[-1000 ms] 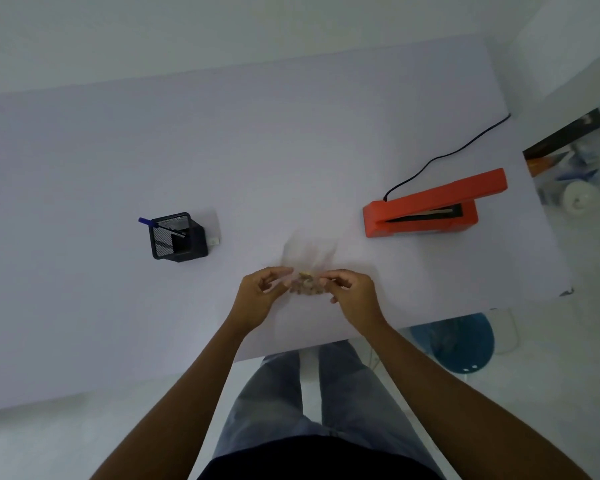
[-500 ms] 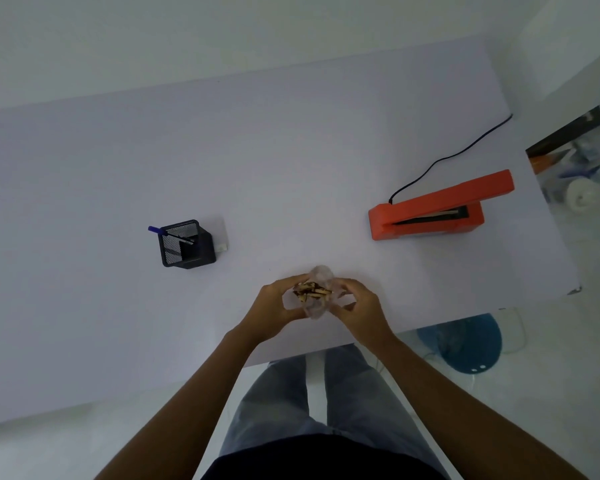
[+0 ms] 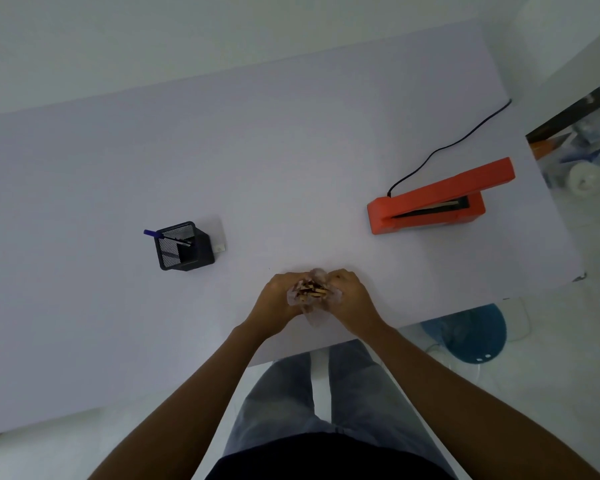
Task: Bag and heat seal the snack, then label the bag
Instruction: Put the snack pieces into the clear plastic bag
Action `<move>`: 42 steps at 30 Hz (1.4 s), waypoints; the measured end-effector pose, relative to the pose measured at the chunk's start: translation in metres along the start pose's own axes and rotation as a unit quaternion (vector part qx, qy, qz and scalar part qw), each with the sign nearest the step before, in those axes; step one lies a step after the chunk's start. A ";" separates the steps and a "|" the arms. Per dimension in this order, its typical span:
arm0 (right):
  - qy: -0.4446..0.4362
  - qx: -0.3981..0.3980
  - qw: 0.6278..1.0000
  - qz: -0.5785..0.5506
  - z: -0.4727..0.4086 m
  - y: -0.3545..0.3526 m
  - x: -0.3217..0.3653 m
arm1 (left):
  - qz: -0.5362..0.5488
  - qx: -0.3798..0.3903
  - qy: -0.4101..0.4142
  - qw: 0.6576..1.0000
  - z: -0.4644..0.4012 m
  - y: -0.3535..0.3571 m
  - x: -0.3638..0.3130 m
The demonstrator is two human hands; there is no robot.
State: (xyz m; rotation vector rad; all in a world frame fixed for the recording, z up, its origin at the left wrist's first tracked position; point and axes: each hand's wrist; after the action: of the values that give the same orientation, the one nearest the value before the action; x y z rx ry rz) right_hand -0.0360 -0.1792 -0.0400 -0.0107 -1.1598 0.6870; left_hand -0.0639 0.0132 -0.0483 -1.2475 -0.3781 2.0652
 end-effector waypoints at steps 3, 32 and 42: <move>0.020 0.000 1.000 -0.010 -0.001 0.003 -0.004 | 0.005 -0.007 0.011 1.000 0.001 0.002 -0.001; 0.034 0.018 0.991 -0.127 0.013 -0.018 0.004 | 0.186 -0.056 0.095 0.976 0.006 -0.007 -0.009; 0.040 0.002 0.986 -0.159 0.010 -0.015 0.000 | 0.194 -0.050 0.085 0.976 0.004 -0.012 -0.011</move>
State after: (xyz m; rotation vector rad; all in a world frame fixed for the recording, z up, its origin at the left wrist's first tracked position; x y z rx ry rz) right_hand -0.0370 -0.1941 -0.0306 0.1465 -1.0521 0.4032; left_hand -0.0590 0.0144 -0.0327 -1.6523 -0.1685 2.2576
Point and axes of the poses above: each hand's wrist, its own z-axis away from the middle knuckle, its own y-axis out of the palm, x = y × z, and after that the axes turned 9 degrees about -z, right-handed
